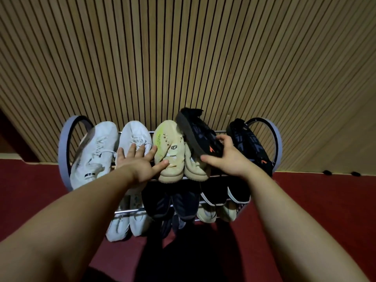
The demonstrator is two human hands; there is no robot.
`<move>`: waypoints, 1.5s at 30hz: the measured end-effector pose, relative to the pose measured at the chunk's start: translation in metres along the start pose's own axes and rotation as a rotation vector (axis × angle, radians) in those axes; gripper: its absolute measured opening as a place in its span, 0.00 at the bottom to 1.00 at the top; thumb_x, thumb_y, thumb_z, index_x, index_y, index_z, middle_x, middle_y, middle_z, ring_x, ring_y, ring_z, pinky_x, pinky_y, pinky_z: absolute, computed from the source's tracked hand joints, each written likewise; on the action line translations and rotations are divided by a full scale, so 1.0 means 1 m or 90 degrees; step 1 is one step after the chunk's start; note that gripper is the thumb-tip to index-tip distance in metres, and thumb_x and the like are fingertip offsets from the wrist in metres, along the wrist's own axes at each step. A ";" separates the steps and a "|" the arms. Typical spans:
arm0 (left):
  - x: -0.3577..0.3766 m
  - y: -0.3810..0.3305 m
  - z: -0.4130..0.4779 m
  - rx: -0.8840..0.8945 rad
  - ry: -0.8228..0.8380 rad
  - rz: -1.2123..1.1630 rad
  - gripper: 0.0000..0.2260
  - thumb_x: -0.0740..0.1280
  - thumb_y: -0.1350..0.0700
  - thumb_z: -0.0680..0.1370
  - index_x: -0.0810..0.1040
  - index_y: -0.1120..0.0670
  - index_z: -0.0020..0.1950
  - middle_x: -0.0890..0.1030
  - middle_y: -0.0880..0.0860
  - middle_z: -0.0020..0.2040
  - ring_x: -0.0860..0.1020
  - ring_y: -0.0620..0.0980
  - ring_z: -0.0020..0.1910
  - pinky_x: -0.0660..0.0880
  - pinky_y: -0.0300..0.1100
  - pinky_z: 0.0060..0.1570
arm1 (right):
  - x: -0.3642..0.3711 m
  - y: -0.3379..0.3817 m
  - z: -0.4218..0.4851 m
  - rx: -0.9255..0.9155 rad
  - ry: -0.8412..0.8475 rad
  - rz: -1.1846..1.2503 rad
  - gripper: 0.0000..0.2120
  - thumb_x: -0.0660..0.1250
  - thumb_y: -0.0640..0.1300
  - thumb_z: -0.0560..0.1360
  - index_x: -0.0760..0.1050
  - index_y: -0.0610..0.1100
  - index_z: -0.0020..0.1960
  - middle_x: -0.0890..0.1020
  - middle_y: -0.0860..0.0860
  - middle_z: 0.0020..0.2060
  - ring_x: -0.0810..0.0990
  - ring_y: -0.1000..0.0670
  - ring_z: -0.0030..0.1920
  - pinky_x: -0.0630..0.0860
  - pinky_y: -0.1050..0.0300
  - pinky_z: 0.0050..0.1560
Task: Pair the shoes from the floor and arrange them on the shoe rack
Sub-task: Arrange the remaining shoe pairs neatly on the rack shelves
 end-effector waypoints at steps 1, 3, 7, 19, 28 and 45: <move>-0.001 0.002 0.000 0.012 0.011 -0.006 0.39 0.45 0.26 0.71 0.40 0.42 0.76 0.43 0.51 0.78 0.39 0.53 0.76 0.35 0.59 0.71 | -0.005 -0.004 -0.004 -0.032 0.034 -0.084 0.45 0.72 0.64 0.63 0.53 0.55 0.71 0.69 0.50 0.67 0.69 0.46 0.67 0.64 0.47 0.69; -0.003 0.007 0.000 0.044 0.032 -0.009 0.43 0.49 0.25 0.70 0.37 0.46 0.76 0.41 0.52 0.78 0.39 0.53 0.76 0.35 0.60 0.71 | -0.009 -0.010 -0.006 -0.061 0.077 -0.235 0.45 0.74 0.60 0.64 0.51 0.55 0.72 0.69 0.50 0.67 0.68 0.45 0.67 0.60 0.47 0.70; -0.004 0.009 0.001 0.079 0.057 0.048 0.53 0.59 0.25 0.66 0.34 0.50 0.76 0.39 0.53 0.78 0.38 0.53 0.76 0.35 0.61 0.70 | 0.004 -0.005 0.005 0.017 0.127 -0.141 0.56 0.74 0.65 0.57 0.44 0.58 0.74 0.63 0.47 0.72 0.65 0.43 0.70 0.59 0.43 0.71; -0.022 0.013 -0.012 0.168 -0.101 -0.249 0.60 0.68 0.28 0.59 0.28 0.44 0.72 0.32 0.52 0.76 0.36 0.48 0.75 0.40 0.55 0.74 | -0.025 0.016 0.006 -0.156 0.072 -0.260 0.54 0.75 0.57 0.66 0.40 0.54 0.76 0.58 0.43 0.73 0.56 0.41 0.73 0.55 0.49 0.72; -0.034 -0.023 -0.014 0.281 -0.077 -0.105 0.48 0.68 0.40 0.72 0.38 0.54 0.77 0.46 0.54 0.78 0.44 0.54 0.76 0.46 0.47 0.75 | 0.004 0.028 0.029 -0.138 0.062 -0.488 0.55 0.75 0.50 0.66 0.38 0.53 0.77 0.51 0.47 0.77 0.45 0.44 0.76 0.40 0.38 0.73; -0.058 -0.039 0.014 0.176 -0.039 -0.014 0.38 0.65 0.35 0.72 0.51 0.40 0.76 0.65 0.58 0.70 0.65 0.59 0.67 0.65 0.48 0.66 | 0.011 -0.021 0.012 0.046 -0.096 -0.119 0.33 0.65 0.50 0.77 0.54 0.49 0.77 0.50 0.45 0.76 0.55 0.44 0.75 0.54 0.53 0.73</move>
Point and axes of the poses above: each hand's wrist, its own z-axis towards the middle knuckle, its own x-axis out of the palm, y = z × x, the point moved 3 cm from there along z, towards the middle knuckle
